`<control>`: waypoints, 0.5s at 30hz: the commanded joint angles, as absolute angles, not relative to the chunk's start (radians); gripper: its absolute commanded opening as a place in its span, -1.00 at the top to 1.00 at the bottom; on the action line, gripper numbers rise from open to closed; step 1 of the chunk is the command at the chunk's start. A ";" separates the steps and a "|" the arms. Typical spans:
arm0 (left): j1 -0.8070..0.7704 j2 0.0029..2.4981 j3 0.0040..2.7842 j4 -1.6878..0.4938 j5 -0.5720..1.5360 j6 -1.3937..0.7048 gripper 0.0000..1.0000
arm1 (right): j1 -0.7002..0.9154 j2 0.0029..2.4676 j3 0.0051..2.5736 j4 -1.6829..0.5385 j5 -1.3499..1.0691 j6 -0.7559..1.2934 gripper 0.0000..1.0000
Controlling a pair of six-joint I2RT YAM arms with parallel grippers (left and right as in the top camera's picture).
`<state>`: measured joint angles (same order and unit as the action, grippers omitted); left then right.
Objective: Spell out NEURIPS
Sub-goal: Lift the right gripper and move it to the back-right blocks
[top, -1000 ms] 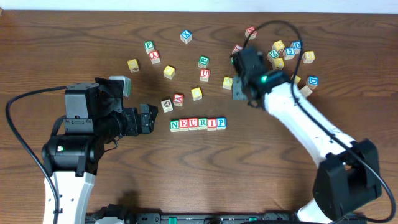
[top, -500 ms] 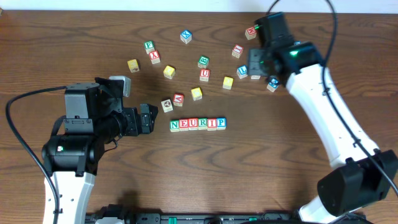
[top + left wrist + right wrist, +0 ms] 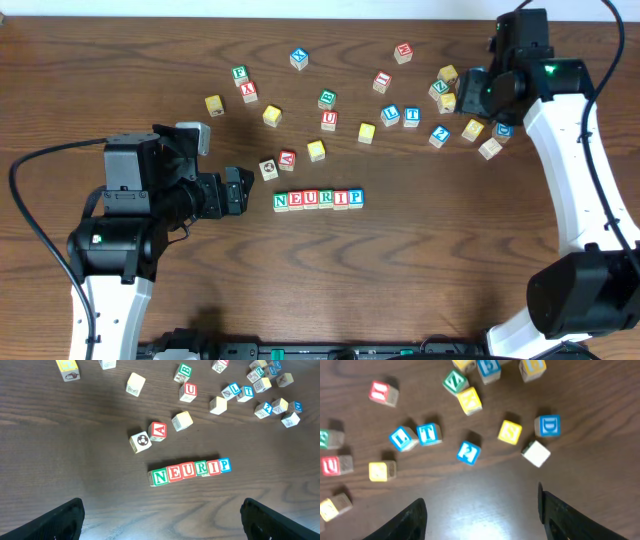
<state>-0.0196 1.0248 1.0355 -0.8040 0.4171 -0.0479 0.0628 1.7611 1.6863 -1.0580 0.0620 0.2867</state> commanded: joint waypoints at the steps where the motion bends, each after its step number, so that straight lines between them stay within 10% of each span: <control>1: -0.014 1.018 1.049 -0.804 0.426 -0.038 -0.95 | 0.060 1.769 1.708 -1.089 0.087 0.256 -0.34; 15: -0.014 1.018 1.049 -0.804 0.426 -0.038 -0.96 | 0.044 1.790 1.707 -1.190 0.228 0.252 -0.33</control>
